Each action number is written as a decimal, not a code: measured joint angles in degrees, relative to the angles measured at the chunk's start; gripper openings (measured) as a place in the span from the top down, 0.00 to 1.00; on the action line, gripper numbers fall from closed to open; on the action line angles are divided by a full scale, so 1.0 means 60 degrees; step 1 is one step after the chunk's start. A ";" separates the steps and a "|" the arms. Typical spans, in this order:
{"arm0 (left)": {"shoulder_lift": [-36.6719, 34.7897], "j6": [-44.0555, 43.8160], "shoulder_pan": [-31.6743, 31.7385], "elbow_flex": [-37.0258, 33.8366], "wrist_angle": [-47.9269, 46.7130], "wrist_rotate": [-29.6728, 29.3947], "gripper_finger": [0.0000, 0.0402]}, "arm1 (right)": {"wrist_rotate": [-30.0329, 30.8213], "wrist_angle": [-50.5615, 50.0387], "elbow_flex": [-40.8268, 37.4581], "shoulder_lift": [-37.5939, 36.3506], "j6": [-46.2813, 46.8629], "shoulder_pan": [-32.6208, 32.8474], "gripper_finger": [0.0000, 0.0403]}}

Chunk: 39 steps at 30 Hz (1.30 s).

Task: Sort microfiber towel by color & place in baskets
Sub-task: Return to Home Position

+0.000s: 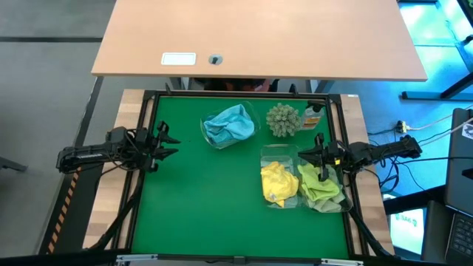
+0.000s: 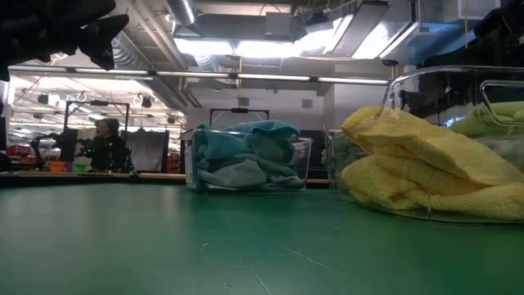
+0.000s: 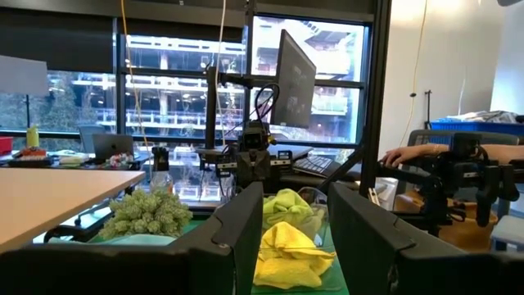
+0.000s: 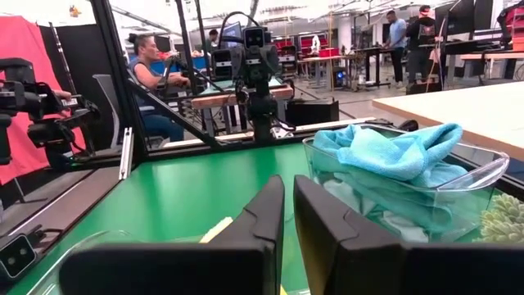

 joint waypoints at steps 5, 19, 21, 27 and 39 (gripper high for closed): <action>0.0000 -0.0001 0.0000 0.0000 0.0000 0.0000 0.67 | -0.0232 -0.0023 0.0000 -0.0001 -0.0004 -0.0360 0.92; 0.0000 0.0000 0.0000 0.0000 0.0000 0.0000 0.67 | -0.0306 -0.0023 0.0000 -0.0001 -0.0004 -0.0987 0.92; 0.0000 0.0000 0.0000 0.0000 0.0000 0.0004 0.67 | -0.0306 -0.0026 0.0000 -0.0001 -0.0004 -0.0984 0.92; 0.0000 0.0000 0.0000 0.0000 0.0000 0.0002 0.67 | -0.0306 -0.0023 0.0000 -0.0001 -0.0004 -0.0984 0.92; 0.0000 0.0000 0.0000 0.0000 0.0000 0.0002 0.67 | -0.0302 -0.0023 0.0000 0.0001 -0.0004 -0.0984 0.92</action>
